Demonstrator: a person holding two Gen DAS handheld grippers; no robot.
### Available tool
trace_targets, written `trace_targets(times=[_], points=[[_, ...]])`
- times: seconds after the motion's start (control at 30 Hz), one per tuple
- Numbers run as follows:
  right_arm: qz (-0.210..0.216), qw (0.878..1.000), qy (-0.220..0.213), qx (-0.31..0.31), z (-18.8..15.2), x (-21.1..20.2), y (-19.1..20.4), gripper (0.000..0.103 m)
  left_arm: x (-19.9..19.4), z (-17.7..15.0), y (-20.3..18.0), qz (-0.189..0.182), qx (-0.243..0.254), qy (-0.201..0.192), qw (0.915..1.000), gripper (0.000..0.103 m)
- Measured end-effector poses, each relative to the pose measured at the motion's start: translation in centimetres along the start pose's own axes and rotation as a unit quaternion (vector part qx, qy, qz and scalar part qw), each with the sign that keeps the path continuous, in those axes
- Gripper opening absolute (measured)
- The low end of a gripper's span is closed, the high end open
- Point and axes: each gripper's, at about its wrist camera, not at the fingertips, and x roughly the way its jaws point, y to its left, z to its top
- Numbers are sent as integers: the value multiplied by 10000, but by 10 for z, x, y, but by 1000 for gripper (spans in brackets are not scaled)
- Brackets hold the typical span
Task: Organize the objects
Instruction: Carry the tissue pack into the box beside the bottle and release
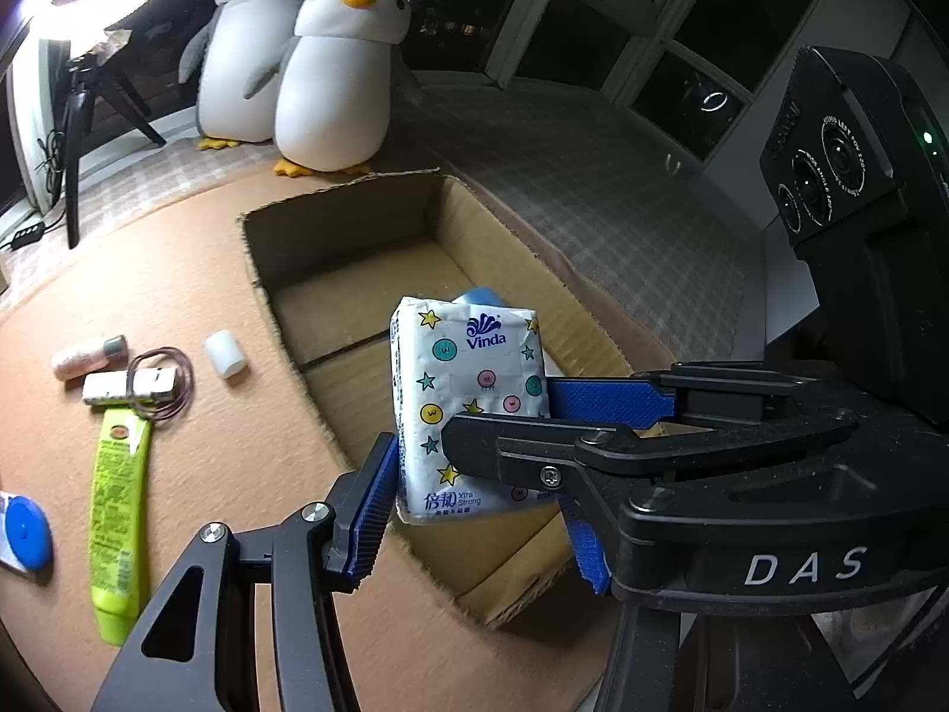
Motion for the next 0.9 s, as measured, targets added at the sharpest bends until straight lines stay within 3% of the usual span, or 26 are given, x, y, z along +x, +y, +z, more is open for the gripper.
trace_targets(times=[0.17, 0.23, 0.27, 0.3, 0.33, 0.9], points=[[-37, 10000, -5, 29, 2, -2, -8, 40, 8, 2, -5, 3, 53, 49, 10000, 56], [-100, 9999, -38, 16, 3, -3, -9, 41, 9, 2, -7, 59, 96, 89, 9999, 67], [-170, 9998, -57, 15, 3, -3, -10, 48, 8, 1, -7, 117, 115, 81, 9998, 79], [-244, 9997, -42, 13, 4, -2, -11, 53, 7, -1, -7, 165, 151, 52, 9997, 80], [-284, 9996, -51, 22, 5, -2, -12, 58, 7, -1, -6, 197, 183, 49, 9996, 80], [-366, 9990, -239, 88, -7, -7, 2, 58, -34, -20, 53, 572, -341, -103, 9977, 80]])
